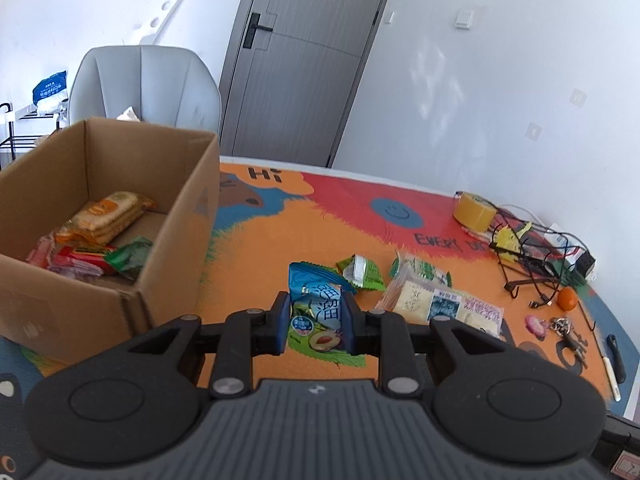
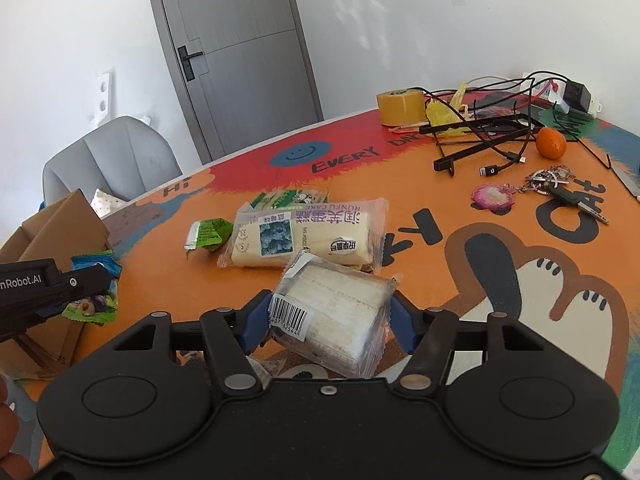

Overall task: Organize snacks
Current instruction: 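Carry the blue bag with the left tool while the right tool carries the bread pack to the box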

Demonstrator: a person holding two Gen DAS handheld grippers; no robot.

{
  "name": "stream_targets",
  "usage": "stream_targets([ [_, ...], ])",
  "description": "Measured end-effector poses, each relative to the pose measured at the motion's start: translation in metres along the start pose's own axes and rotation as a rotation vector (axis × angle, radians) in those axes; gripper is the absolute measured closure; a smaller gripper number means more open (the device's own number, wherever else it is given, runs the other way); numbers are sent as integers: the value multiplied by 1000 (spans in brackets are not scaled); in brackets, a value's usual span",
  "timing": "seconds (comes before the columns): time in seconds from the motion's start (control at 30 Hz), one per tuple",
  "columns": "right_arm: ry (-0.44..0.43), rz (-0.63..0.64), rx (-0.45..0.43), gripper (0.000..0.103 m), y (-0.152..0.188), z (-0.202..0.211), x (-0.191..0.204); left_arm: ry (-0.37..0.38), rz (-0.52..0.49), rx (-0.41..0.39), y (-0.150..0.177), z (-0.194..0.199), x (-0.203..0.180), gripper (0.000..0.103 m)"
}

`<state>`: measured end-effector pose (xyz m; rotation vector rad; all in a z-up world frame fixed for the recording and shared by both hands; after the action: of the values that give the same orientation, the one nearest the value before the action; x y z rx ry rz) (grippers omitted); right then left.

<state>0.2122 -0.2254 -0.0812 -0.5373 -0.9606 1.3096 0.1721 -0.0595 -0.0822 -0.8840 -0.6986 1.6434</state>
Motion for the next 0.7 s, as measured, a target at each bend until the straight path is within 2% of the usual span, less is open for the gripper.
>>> stream_targets([
  [0.33,-77,29,-79,42,-16,22,29,9,29,-71,-17,34,15,78],
  [0.7,-177,60,-116,42,-27,27,64,-46,63,-140,-36,59,45,78],
])
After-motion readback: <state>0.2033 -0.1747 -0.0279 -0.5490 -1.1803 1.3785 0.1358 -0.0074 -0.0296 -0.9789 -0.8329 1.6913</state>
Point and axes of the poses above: each gripper's, at about its wrist camera, not at the fingertips, and z roughly against the way its jaws point, x to its left, y to its underside, the point moved 2 cm from there along -z, roughly the way its jaws point, and after that the axes turned 7 degrees about -y, right-handed, at the moved point
